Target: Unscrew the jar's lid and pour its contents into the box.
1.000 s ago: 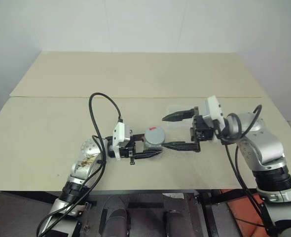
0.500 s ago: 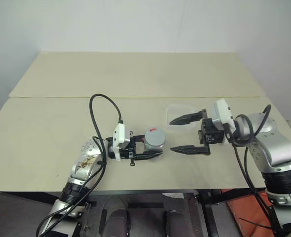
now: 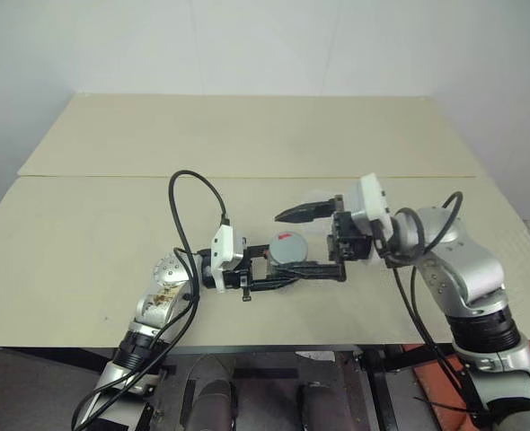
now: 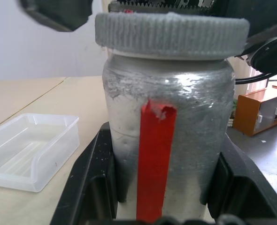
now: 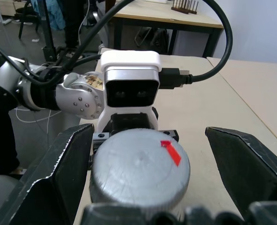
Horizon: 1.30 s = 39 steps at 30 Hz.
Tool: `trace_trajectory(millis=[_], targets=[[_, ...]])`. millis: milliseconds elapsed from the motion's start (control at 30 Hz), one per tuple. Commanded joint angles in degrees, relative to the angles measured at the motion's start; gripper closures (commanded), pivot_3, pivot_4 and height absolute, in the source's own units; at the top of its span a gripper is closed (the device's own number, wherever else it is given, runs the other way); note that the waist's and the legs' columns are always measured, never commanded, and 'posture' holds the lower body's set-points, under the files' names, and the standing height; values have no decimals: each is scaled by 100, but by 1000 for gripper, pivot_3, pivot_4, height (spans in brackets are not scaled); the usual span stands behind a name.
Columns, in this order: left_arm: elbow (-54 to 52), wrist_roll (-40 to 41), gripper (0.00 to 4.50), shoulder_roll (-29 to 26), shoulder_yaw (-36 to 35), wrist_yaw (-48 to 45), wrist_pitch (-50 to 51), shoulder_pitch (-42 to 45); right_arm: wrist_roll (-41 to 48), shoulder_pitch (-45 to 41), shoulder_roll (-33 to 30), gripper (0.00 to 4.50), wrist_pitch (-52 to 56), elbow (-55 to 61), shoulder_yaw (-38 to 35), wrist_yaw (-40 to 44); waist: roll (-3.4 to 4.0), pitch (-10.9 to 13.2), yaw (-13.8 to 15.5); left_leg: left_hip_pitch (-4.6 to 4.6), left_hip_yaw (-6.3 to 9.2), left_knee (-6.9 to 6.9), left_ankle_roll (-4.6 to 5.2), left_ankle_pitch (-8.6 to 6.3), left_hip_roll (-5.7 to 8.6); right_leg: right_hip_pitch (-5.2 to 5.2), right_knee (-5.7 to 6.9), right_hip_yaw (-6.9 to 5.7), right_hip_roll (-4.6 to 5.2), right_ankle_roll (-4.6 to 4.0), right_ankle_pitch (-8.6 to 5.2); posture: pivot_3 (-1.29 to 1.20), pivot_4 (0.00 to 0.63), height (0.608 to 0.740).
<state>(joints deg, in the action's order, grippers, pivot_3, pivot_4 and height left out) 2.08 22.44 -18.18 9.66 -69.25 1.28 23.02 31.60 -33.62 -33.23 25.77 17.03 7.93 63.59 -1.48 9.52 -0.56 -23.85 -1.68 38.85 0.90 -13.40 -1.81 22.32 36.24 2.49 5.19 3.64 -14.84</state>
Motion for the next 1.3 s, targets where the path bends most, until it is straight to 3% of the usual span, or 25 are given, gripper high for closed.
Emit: trace_trajectory(millis=[33,1300], targets=[[-90,46,2557,25,-4,5,-108,82,-29,-190,-2,47,27,62,-75,-76,0,0,-1,0,0,0,0,0,0,0,0,0,0,0,0,0,150,740],[-82,215,2557,-64,-99,-257,-67,28,-325,200,-760,47,-802,-851,-721,507,0,0,-2,0,-4,-1,0,0,0,0,-1,0,-1,0,0,0,150,740]])
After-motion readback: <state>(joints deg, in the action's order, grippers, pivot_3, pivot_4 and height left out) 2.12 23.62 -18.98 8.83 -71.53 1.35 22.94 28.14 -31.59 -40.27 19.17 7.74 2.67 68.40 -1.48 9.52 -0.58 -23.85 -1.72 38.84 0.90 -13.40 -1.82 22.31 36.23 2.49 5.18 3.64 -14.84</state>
